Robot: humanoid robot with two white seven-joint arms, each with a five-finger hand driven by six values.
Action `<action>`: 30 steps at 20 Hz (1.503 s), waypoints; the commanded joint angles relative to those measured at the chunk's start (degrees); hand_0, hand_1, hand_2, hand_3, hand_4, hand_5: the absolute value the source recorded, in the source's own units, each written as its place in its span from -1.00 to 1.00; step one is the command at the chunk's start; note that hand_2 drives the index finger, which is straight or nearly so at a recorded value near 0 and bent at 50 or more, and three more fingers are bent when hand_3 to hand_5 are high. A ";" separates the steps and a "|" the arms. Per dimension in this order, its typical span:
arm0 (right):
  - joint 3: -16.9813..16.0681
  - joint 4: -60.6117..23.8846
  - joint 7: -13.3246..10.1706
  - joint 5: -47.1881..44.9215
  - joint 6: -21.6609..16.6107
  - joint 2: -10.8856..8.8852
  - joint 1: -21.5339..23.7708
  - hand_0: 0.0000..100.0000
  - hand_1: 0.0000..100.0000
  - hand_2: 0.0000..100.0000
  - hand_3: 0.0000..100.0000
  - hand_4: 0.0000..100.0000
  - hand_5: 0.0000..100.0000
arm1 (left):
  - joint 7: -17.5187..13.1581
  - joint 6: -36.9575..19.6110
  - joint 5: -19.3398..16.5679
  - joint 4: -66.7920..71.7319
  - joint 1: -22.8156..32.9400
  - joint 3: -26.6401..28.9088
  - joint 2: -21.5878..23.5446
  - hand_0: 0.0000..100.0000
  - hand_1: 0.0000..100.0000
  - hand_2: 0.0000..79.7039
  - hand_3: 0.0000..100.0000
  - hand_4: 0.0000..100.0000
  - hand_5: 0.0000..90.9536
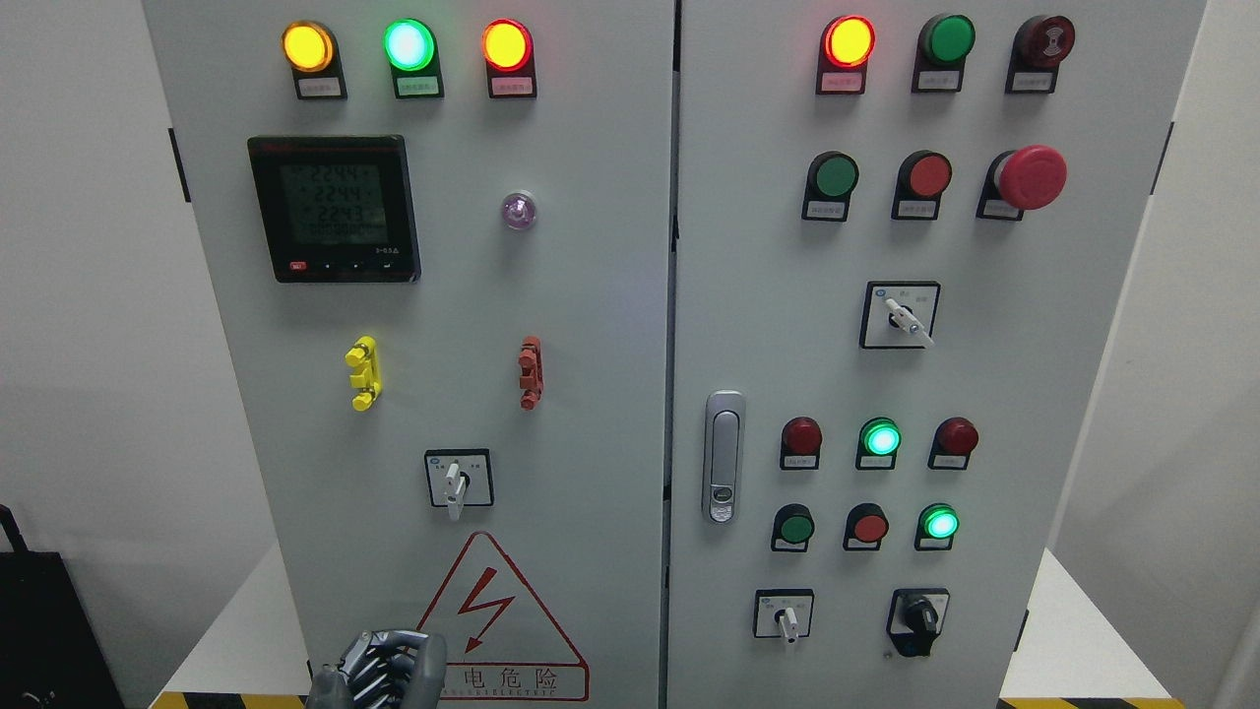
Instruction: Turn on light switch 1
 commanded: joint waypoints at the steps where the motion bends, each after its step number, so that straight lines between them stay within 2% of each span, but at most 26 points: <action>1: -0.03 0.00 -0.04 0.00 0.02 0.01 0.00 -1.00 -1.00 -1.00 -1.00 -1.00 -1.00 | 2.10 2.47 -1.84 -0.44 -3.19 -3.79 -3.04 -1.00 -0.20 0.30 0.66 0.78 0.81; 5: -0.03 0.00 -0.04 0.00 0.02 0.01 0.00 -1.00 -1.00 -1.00 -1.00 -1.00 -1.00 | 2.19 4.23 -5.79 0.09 -5.47 -3.79 -4.63 -1.00 -0.18 0.32 0.68 0.79 0.81; 8: -0.03 0.00 0.04 0.00 0.02 0.01 0.00 -1.00 -1.00 -1.00 -1.00 -1.00 -1.00 | 2.71 4.93 -6.50 0.09 -5.91 -3.79 -4.72 -1.00 -0.16 0.33 0.70 0.80 0.83; 11: -0.03 0.00 -0.04 0.00 0.02 -0.07 0.00 -1.00 -1.00 -1.00 -1.00 -1.00 -1.00 | 4.65 6.69 -6.42 0.09 -6.97 -3.79 -4.80 -1.00 -0.15 0.35 0.72 0.81 0.84; 18: -0.03 0.00 -0.04 0.00 0.02 0.01 0.00 -1.00 -1.00 -1.00 -1.00 -1.00 -1.00 | 5.08 8.80 -5.98 0.17 -8.11 -3.70 -5.15 -1.00 -0.13 0.33 0.73 0.81 0.85; 23: -0.03 0.00 -0.04 0.00 0.02 0.01 0.00 -1.00 -1.00 -1.00 -1.00 -1.00 -1.00 | 7.28 10.20 -5.71 0.88 -8.90 -3.70 -5.24 -1.00 -0.11 0.30 0.72 0.81 0.85; 26: 0.06 0.00 0.04 0.00 0.02 0.01 0.00 -1.00 -1.00 -1.00 -1.00 -1.00 -1.00 | 10.09 12.40 -4.49 1.14 -10.31 -3.70 -5.42 -1.00 -0.10 0.30 0.72 0.81 0.85; 30: 0.06 0.00 -0.04 0.00 0.02 0.01 0.00 -1.00 -1.00 -1.00 -1.00 -1.00 -1.00 | 10.18 12.58 -4.40 1.23 -10.40 -3.62 -5.42 -1.00 -0.07 0.30 0.72 0.81 0.86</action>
